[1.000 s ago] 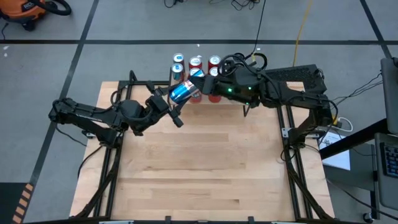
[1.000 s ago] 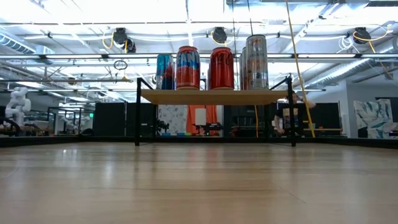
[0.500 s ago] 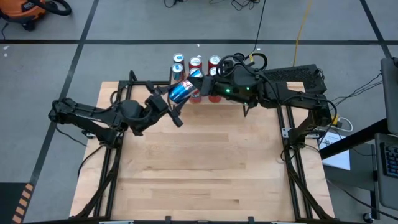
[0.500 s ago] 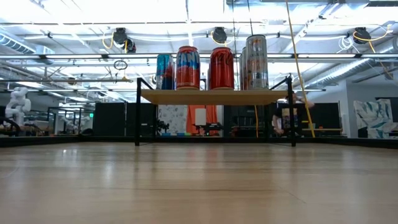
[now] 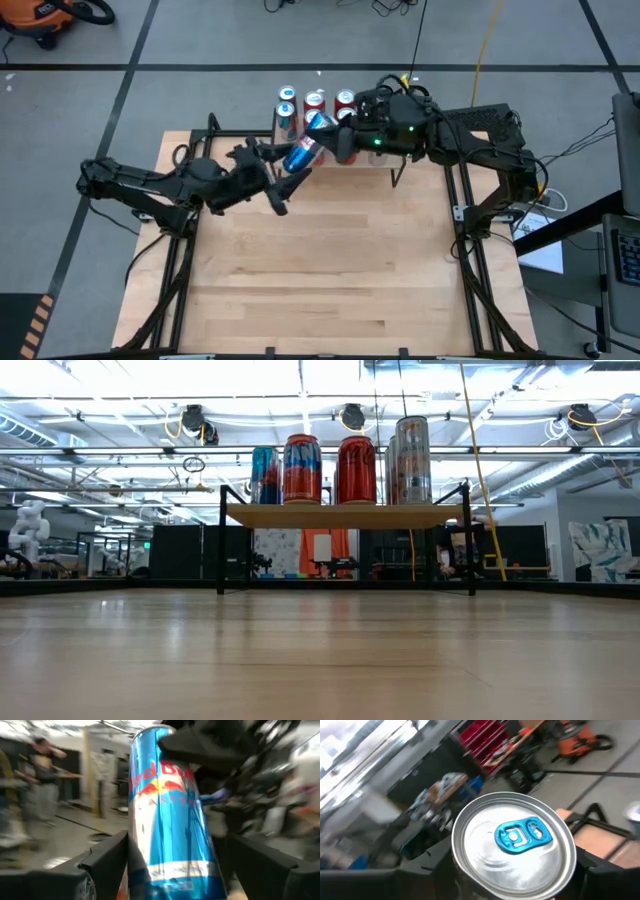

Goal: Place canned beverage on shelf
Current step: Put the blue soda can on the shelf aligned with the other blue soda can

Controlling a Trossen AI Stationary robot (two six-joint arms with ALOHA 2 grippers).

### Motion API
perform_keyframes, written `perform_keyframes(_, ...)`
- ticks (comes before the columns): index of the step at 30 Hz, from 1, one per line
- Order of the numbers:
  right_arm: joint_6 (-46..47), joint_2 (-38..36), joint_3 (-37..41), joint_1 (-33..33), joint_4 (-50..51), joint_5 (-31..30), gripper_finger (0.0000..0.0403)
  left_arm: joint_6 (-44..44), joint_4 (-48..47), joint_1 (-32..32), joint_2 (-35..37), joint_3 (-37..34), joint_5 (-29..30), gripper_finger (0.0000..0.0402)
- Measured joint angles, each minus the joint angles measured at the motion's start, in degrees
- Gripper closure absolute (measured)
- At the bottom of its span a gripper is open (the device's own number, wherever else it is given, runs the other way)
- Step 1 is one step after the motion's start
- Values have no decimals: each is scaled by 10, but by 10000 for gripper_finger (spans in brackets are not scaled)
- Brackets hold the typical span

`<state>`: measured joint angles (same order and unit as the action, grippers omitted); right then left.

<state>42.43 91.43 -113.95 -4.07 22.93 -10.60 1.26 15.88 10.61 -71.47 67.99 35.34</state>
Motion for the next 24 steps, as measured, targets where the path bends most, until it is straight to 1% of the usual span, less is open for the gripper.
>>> perform_keyframes(5, -53, -7, 0, -18, -1, 111, 181, -101, -6, -1, 26, 0, -81, 75)
perform_keyframes(9, -91, -8, 0, -31, 5, 200, 180, -162, -8, -13, 44, 0, -131, 75)
perform_keyframes(14, -125, -9, 0, -41, 5, 283, 180, -238, -32, -41, 54, 0, -192, 75)
perform_keyframes(16, -140, -9, 0, -43, 6, 310, 180, -278, -37, -54, 53, 0, -240, 75)
perform_keyframes(19, -170, -9, 0, -43, 10, 333, 180, -309, -42, -69, 51, 0, -313, 75)
perform_keyframes(21, -183, -9, 0, -43, 21, 345, 180, -310, -59, -73, 50, 0, -338, 75)
perform_keyframes(24, -195, -9, 0, -43, 43, 349, 180, -310, -82, -80, 50, 0, -354, 75)
